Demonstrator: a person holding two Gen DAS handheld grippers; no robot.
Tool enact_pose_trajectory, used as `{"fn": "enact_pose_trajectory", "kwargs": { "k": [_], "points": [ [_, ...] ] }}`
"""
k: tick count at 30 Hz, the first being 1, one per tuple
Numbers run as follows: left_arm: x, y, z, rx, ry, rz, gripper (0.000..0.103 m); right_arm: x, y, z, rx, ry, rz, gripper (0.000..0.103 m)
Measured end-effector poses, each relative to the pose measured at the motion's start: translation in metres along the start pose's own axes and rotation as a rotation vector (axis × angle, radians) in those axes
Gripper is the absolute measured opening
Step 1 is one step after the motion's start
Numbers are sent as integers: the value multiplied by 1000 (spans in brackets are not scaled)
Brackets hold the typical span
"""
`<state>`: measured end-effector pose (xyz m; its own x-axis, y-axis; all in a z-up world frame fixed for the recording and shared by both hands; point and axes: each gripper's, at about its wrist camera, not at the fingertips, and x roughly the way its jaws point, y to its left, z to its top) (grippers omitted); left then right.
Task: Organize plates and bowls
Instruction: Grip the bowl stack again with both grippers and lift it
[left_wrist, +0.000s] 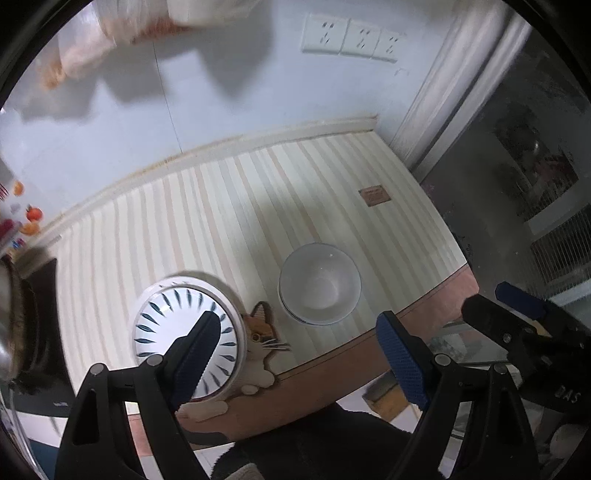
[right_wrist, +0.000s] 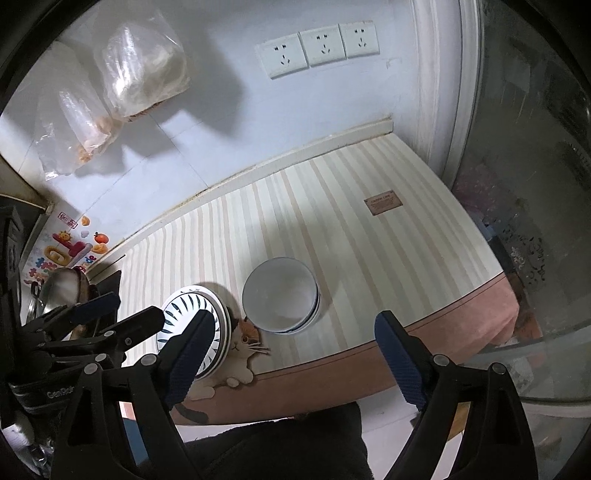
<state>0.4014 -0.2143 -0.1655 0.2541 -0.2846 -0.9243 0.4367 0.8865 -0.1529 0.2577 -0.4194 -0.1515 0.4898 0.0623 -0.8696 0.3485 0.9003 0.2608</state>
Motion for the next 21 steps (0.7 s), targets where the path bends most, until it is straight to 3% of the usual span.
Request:
{"fn": "enact_pose_trajectory", "kwargs": {
  "k": [7,16,21],
  "points": [
    [94,30,27,-155,143,-109,86,59,-30,9,59,58,101,91],
    [205,46,32,-262,338,-189,85,198,-77,9,174,250,315,91],
    [243,46,27,-285,417,-242,76,261,-90,0,211,343,409,91]
  ]
}}
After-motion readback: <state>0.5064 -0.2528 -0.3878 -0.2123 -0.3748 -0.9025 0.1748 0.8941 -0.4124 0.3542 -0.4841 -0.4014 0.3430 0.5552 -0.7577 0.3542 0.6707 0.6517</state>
